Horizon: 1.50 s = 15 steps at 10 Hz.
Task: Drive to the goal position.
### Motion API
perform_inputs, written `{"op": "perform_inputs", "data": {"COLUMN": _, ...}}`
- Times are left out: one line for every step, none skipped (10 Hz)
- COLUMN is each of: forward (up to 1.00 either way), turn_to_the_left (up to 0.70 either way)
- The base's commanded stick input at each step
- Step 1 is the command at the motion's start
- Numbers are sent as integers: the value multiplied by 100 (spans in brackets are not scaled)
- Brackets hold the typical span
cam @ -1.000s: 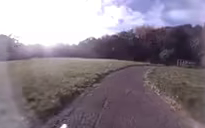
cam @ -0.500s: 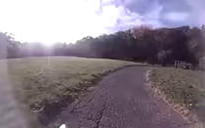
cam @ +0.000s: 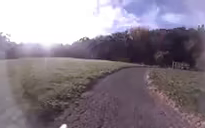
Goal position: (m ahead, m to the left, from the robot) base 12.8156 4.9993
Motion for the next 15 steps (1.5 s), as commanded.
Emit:
{"op": "perform_inputs", "data": {"forward": 70, "turn_to_the_left": -14}}
{"op": "perform_inputs", "data": {"forward": 70, "turn_to_the_left": -14}}
{"op": "perform_inputs", "data": {"forward": 70, "turn_to_the_left": -14}}
{"op": "perform_inputs", "data": {"forward": 70, "turn_to_the_left": -14}}
{"op": "perform_inputs", "data": {"forward": 70, "turn_to_the_left": -14}}
{"op": "perform_inputs", "data": {"forward": 70, "turn_to_the_left": -14}}
{"op": "perform_inputs", "data": {"forward": 70, "turn_to_the_left": -14}}
{"op": "perform_inputs", "data": {"forward": 70, "turn_to_the_left": -14}}
{"op": "perform_inputs", "data": {"forward": 70, "turn_to_the_left": -14}}
{"op": "perform_inputs", "data": {"forward": 70, "turn_to_the_left": -14}}
{"op": "perform_inputs", "data": {"forward": 70, "turn_to_the_left": -14}}
{"op": "perform_inputs", "data": {"forward": 70, "turn_to_the_left": -14}}
{"op": "perform_inputs", "data": {"forward": 70, "turn_to_the_left": -14}}
{"op": "perform_inputs", "data": {"forward": 70, "turn_to_the_left": -14}}
{"op": "perform_inputs", "data": {"forward": 70, "turn_to_the_left": -14}}
